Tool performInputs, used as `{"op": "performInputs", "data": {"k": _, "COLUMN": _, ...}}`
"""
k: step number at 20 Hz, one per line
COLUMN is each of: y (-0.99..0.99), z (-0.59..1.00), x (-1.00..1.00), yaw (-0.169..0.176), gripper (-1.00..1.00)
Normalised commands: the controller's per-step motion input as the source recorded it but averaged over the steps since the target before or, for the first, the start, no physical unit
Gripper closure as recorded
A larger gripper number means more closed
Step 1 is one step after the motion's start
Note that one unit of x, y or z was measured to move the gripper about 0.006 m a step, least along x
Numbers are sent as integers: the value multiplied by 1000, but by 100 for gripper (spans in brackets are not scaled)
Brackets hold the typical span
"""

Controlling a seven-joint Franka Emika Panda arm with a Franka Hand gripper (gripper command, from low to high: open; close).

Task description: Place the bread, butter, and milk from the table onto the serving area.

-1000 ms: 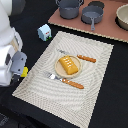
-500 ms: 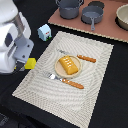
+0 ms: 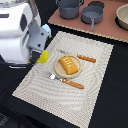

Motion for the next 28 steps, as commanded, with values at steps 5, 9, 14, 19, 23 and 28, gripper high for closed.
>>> {"op": "performInputs", "data": {"k": 5, "y": -284, "z": -110, "x": 998, "yaw": -11, "gripper": 100}}
{"op": "performInputs", "data": {"k": 9, "y": -191, "z": -186, "x": 1000, "yaw": -16, "gripper": 100}}
{"op": "performInputs", "data": {"k": 14, "y": -61, "z": -258, "x": 881, "yaw": -17, "gripper": 100}}
{"op": "performInputs", "data": {"k": 19, "y": 0, "z": -417, "x": 649, "yaw": -3, "gripper": 100}}
{"op": "performInputs", "data": {"k": 23, "y": 0, "z": -446, "x": 573, "yaw": 0, "gripper": 100}}
{"op": "performInputs", "data": {"k": 28, "y": 0, "z": -207, "x": 373, "yaw": -6, "gripper": -100}}
